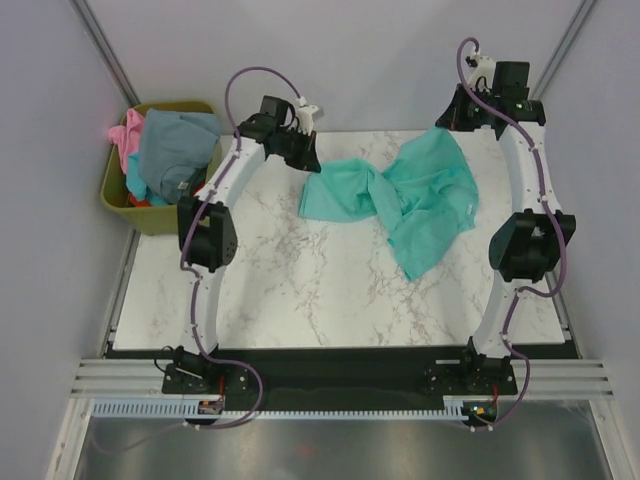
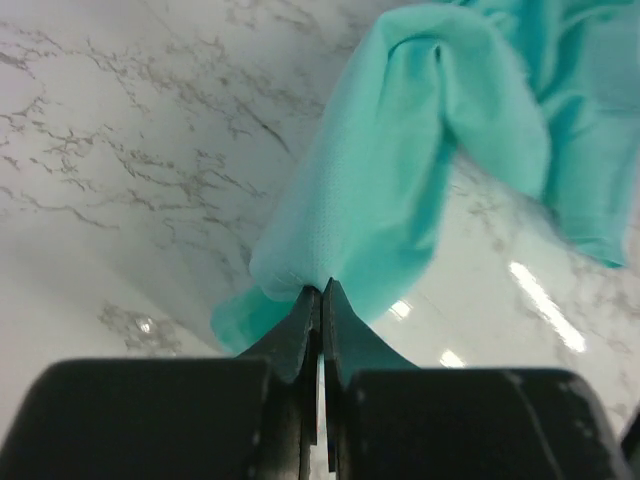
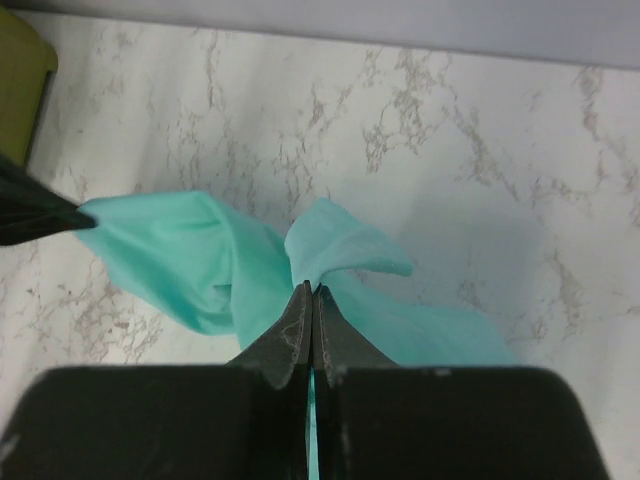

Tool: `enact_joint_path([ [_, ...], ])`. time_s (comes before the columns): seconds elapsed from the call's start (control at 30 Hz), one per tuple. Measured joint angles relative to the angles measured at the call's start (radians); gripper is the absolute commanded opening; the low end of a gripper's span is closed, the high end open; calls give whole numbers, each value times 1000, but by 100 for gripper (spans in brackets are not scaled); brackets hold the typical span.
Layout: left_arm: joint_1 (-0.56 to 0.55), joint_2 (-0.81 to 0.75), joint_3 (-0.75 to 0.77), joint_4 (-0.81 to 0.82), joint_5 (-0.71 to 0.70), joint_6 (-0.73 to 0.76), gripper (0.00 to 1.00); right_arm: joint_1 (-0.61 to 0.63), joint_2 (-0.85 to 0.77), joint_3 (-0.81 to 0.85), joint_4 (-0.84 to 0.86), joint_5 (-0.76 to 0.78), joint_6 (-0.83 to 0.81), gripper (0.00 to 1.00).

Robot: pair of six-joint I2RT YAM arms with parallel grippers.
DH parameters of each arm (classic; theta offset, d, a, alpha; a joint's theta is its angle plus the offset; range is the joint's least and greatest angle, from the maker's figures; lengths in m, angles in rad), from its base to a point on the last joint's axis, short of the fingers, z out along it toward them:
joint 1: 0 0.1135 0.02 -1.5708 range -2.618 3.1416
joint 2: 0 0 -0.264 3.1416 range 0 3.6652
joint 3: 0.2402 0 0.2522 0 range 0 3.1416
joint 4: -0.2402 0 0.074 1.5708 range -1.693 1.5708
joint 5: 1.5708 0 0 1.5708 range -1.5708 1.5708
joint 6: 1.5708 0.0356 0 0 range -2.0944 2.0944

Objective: Fold and stack the t-shirts
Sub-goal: Flatten the tshirt out

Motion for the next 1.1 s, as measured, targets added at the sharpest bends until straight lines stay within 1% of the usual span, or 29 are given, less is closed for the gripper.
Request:
enact_joint_path([
  [0.07,8,-149,-108,-5,24,3,2,-1,0,41,5,15,-2,0],
  [0.2,23,-542,-397,-35,92,29,2,-2,-3,60,24,27,-2,0],
  [0.23,25,-619,-449,-52,107,37,3,-3,-4,51,26,28,-2,0],
  [0.27,25,-707,-511,-88,129,49,7,-3,-6,39,26,28,-2,0],
  [0.3,24,-773,-563,-123,154,63,25,-3,-8,25,25,28,-2,0],
  [0.33,23,-814,-601,-152,170,80,36,-3,-12,10,24,28,-2,0],
  [0.37,21,-848,-640,-200,184,98,45,-3,-15,-5,22,28,-2,0],
  [0.43,16,-869,-703,-285,196,124,57,-3,-21,-26,21,27,-2,0],
  [0.47,15,-855,-724,-315,192,134,59,-3,-23,-33,20,27,-2,0],
  [0.5,15,-827,-735,-339,176,140,65,-2,-24,-37,20,26,-2,0],
  [0.53,16,-793,-737,-354,156,145,74,-1,-25,-39,19,25,-2,0],
  [0.67,21,-676,-686,-358,71,159,75,2,-25,-39,19,25,-2,0],
  [0.77,25,-627,-627,-328,-9,161,72,6,-25,-37,19,26,-2,0],
  [0.87,27,-589,-602,-298,-66,169,66,6,-25,-33,21,27,-2,0],
  [0.9,27,-568,-597,-288,-88,172,62,6,-25,-33,22,27,-2,0],
  [0.97,26,-518,-596,-268,-135,185,58,8,-25,-32,22,27,-2,0],
  [1.0,26,-496,-597,-262,-163,190,54,8,-24,-32,22,27,-2,0],
  [1.1,26,-423,-597,-243,-262,216,50,12,-23,-32,22,26,-1,0],
])
